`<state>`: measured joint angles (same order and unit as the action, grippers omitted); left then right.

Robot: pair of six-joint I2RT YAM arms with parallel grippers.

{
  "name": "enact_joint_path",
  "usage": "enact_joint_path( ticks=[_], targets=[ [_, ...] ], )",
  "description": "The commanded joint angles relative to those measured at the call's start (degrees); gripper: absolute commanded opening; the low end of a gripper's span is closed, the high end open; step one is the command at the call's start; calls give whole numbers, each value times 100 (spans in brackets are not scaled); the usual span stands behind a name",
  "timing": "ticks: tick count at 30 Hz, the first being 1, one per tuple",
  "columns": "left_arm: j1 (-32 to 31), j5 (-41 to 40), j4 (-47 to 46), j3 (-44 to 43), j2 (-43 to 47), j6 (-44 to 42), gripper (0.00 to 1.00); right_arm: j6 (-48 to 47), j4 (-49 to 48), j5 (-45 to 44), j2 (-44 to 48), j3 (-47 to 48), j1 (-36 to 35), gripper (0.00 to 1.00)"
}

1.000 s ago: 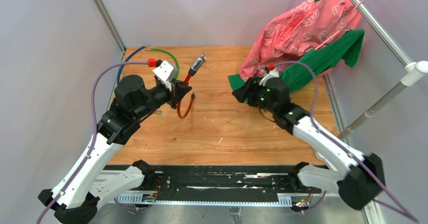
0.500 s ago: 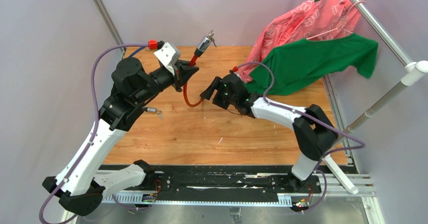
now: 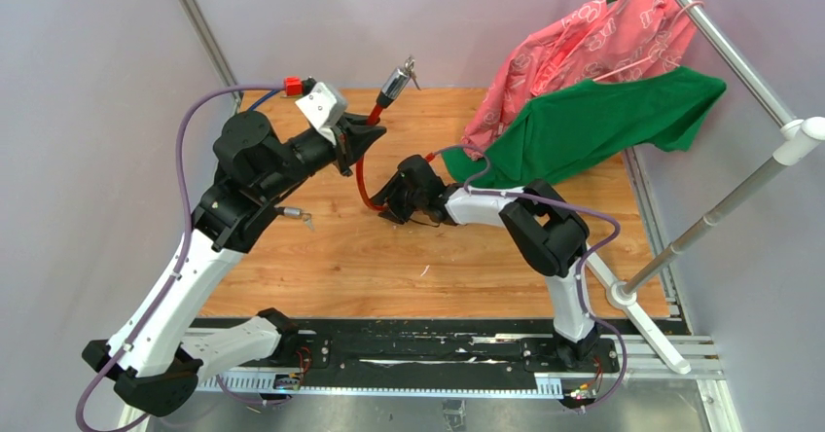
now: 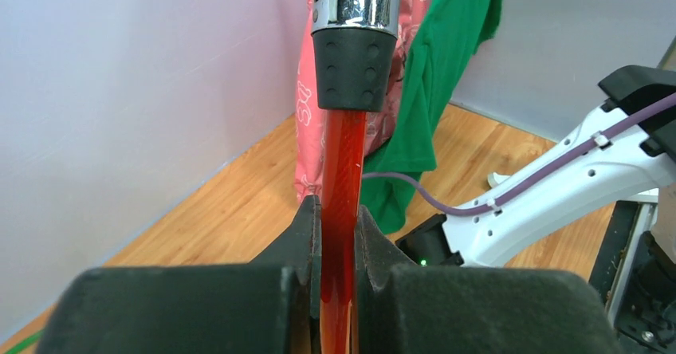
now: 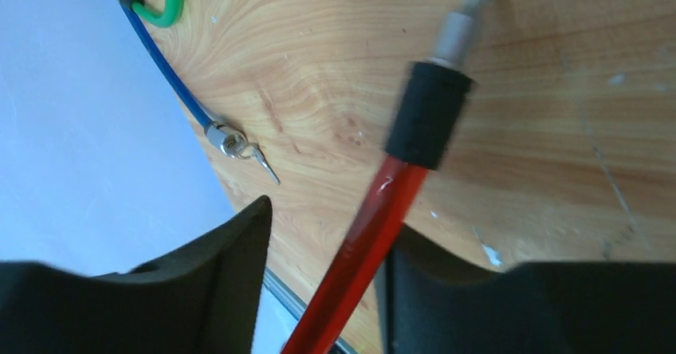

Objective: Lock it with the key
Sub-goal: Pick up the lock from the center of the board.

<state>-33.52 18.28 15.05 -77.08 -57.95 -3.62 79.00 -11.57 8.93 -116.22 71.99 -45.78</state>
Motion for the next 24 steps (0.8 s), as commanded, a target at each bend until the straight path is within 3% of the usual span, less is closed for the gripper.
enact_joint_path(
  ticks=[1, 3, 5, 7, 10, 14, 18, 24],
  targets=[
    [-28, 60, -439, 19, 148, 121, 0, 241, -238, 2, -234, 285, -83, 35],
    [-30, -118, -269, 12, 208, 158, 0, 86, -324, -171, -138, 161, -50, 13],
    [-32, -500, 118, -32, 269, 104, 0, -408, -323, -373, 55, 54, -6, 0],
    [-15, -828, 683, 14, 363, -103, 0, -1384, -153, -643, 372, 41, -6, 0],
    [135, -1087, 1422, 402, 595, -98, 0, -3558, -248, -884, 1106, -261, -150, 0],
    [701, -151, 1822, 1122, 838, 562, 0, -5592, -699, -530, 2235, -1130, -266, 0],
    [1004, 1533, 1218, 2043, 1238, 1447, 0, -7011, -744, 276, 3432, -1954, -344, 0],
    [1112, 2710, -25, 3025, 1621, 2589, 0, -8383, -76, 779, 4954, -2638, -385, 0]
  ],
)
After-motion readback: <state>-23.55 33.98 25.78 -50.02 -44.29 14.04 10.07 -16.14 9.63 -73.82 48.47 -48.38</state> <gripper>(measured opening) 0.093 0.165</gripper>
